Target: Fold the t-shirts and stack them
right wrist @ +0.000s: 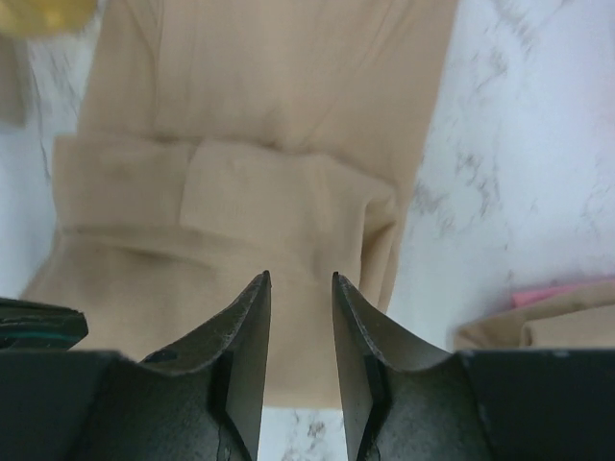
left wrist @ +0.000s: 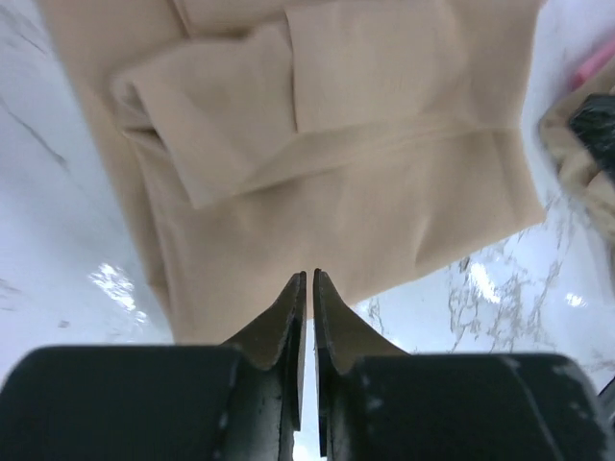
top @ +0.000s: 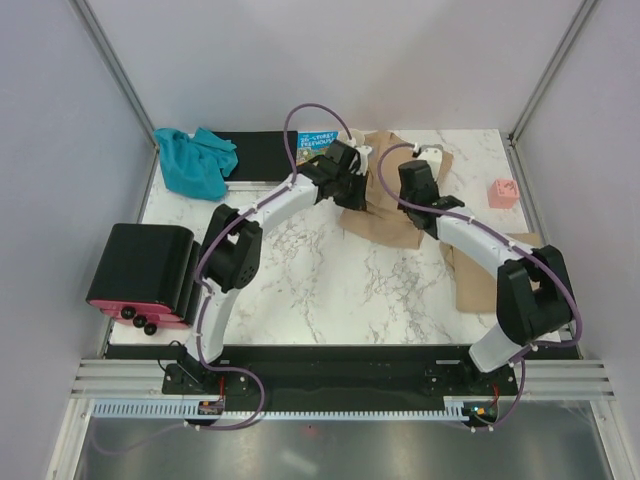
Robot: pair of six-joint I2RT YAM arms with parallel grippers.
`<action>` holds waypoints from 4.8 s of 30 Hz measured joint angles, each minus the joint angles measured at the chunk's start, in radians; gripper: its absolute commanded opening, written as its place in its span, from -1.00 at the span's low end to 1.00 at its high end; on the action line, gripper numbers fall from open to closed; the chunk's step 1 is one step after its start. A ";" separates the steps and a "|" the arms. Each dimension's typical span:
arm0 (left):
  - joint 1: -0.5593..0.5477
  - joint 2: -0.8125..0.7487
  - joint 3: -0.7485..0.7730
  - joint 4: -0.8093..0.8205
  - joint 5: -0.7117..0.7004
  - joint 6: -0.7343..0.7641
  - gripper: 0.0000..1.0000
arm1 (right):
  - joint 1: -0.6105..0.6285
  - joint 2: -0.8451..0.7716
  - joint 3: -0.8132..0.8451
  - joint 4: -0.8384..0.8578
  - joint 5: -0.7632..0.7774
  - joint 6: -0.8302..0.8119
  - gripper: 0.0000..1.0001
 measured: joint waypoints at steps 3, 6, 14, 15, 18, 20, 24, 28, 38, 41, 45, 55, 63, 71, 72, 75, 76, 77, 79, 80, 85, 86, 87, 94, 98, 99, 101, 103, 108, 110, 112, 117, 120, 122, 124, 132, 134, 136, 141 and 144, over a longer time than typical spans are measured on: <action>-0.026 0.009 -0.061 0.003 0.003 0.000 -0.60 | 0.036 0.019 -0.057 -0.021 -0.024 0.001 -0.20; -0.038 0.019 -0.105 0.013 0.003 0.000 -0.56 | 0.043 0.070 -0.084 -0.033 -0.038 0.004 -0.19; -0.029 0.053 -0.118 0.055 -0.046 -0.001 -0.61 | 0.042 0.193 -0.084 -0.039 -0.048 0.005 -0.21; -0.029 0.058 -0.118 0.056 -0.060 -0.001 -0.64 | 0.042 0.214 -0.076 -0.047 -0.050 0.005 -0.22; -0.029 0.068 -0.124 0.055 -0.088 -0.002 -0.77 | 0.042 0.254 -0.029 -0.066 -0.048 0.005 -0.28; -0.029 0.069 -0.136 0.063 -0.097 -0.004 -0.82 | 0.043 0.267 -0.009 -0.079 -0.048 0.005 -0.38; -0.029 0.053 -0.171 0.093 -0.111 -0.010 -0.93 | 0.043 0.272 -0.002 -0.087 -0.061 0.016 -0.70; -0.031 0.020 -0.233 0.132 -0.112 -0.022 -0.96 | 0.053 0.265 -0.008 -0.089 -0.082 0.026 -1.00; -0.072 -0.119 -0.432 0.121 -0.112 -0.033 -0.96 | 0.156 0.108 -0.149 -0.207 -0.111 0.117 -1.00; -0.091 -0.163 -0.489 0.112 -0.113 -0.033 -0.96 | 0.184 0.031 -0.193 -0.272 -0.118 0.157 -1.00; -0.131 -0.261 -0.607 0.094 -0.132 -0.047 -0.96 | 0.210 -0.095 -0.251 -0.340 -0.126 0.199 -1.00; -0.312 -0.454 -0.860 0.063 -0.173 -0.129 -0.96 | 0.312 -0.222 -0.328 -0.406 -0.148 0.267 -1.00; -0.365 -0.568 -1.006 0.090 -0.191 -0.187 -0.82 | 0.354 -0.296 -0.327 -0.450 -0.141 0.283 -0.67; -0.366 -0.716 -0.961 0.063 -0.296 -0.183 -0.55 | 0.354 -0.352 -0.289 -0.457 -0.105 0.267 -0.66; -0.362 -0.703 -0.923 0.061 -0.303 -0.178 -0.55 | 0.354 -0.337 -0.288 -0.452 -0.102 0.264 -0.66; -0.350 -0.636 -0.835 0.077 -0.319 -0.159 -0.55 | 0.354 -0.281 -0.288 -0.439 -0.103 0.259 -0.66; -0.348 -0.610 -0.811 0.081 -0.322 -0.153 -0.55 | 0.354 -0.262 -0.290 -0.430 -0.106 0.256 -0.66; -0.343 -0.573 -0.784 0.087 -0.324 -0.145 -0.56 | 0.354 -0.245 -0.293 -0.421 -0.108 0.254 -0.66; -0.337 -0.518 -0.751 0.090 -0.324 -0.134 -0.58 | 0.354 -0.218 -0.301 -0.401 -0.108 0.252 -0.67; -0.333 -0.489 -0.736 0.092 -0.324 -0.129 -0.67 | 0.354 -0.207 -0.304 -0.394 -0.108 0.252 -0.75; -0.309 -0.371 -0.706 0.114 -0.317 -0.113 -0.96 | 0.352 -0.121 -0.316 -0.367 -0.118 0.244 -1.00; -0.303 -0.354 -0.708 0.116 -0.315 -0.113 -0.96 | 0.352 -0.109 -0.320 -0.363 -0.121 0.240 -1.00; -0.299 -0.340 -0.711 0.121 -0.312 -0.113 -0.96 | 0.352 -0.097 -0.327 -0.357 -0.125 0.240 -1.00; -0.298 -0.397 -0.842 0.259 -0.291 -0.133 -0.96 | 0.356 -0.099 -0.357 -0.322 -0.141 0.228 -1.00; -0.300 -0.480 -0.965 0.324 -0.256 -0.164 -0.96 | 0.391 -0.103 -0.365 -0.306 -0.148 0.221 -1.00; -0.300 -0.498 -0.991 0.338 -0.248 -0.172 -0.96 | 0.410 -0.101 -0.365 -0.303 -0.145 0.219 -1.00; -0.300 -0.537 -1.045 0.359 -0.236 -0.195 -0.96 | 0.449 -0.097 -0.365 -0.299 -0.134 0.217 -1.00; -0.301 -0.563 -1.080 0.375 -0.233 -0.216 -0.96 | 0.483 -0.093 -0.365 -0.294 -0.121 0.218 -1.00; -0.324 -0.623 -1.158 0.401 -0.220 -0.268 -0.96 | 0.563 -0.089 -0.367 -0.275 -0.106 0.243 -1.00; -0.340 -0.647 -1.182 0.401 -0.215 -0.285 -0.96 | 0.591 -0.085 -0.367 -0.269 -0.101 0.253 -1.00; -0.354 -0.666 -1.203 0.401 -0.209 -0.304 -0.96 | 0.618 -0.085 -0.367 -0.267 -0.095 0.263 -1.00; -0.401 -0.729 -1.262 0.386 -0.200 -0.351 -0.96 | 0.679 -0.091 -0.372 -0.268 -0.096 0.294 -1.00; -0.423 -0.765 -1.287 0.356 -0.193 -0.375 -0.96 | 0.711 -0.109 -0.386 -0.269 -0.112 0.316 -1.00; -0.430 -0.787 -1.300 0.332 -0.193 -0.385 -0.96 | 0.719 -0.125 -0.399 -0.269 -0.126 0.330 -1.00; -0.431 -0.801 -1.303 0.303 -0.196 -0.394 -0.96 | 0.722 -0.140 -0.410 -0.274 -0.141 0.345 -1.00; -0.436 -0.813 -1.285 0.221 -0.231 -0.417 -0.63 | 0.729 -0.193 -0.439 -0.321 -0.163 0.399 -0.62; -0.436 -0.822 -1.285 0.204 -0.240 -0.420 -0.56 | 0.729 -0.212 -0.443 -0.349 -0.166 0.409 -0.61; -0.438 -0.839 -1.284 0.176 -0.254 -0.422 -0.49 | 0.729 -0.243 -0.444 -0.387 -0.164 0.412 -0.59; -0.439 -0.872 -1.257 0.076 -0.307 -0.417 -0.27 | 0.729 -0.367 -0.439 -0.459 -0.109 0.393 -0.19; -0.439 -0.895 -1.228 0.036 -0.343 -0.409 -0.14 | 0.729 -0.430 -0.424 -0.483 -0.053 0.374 -0.19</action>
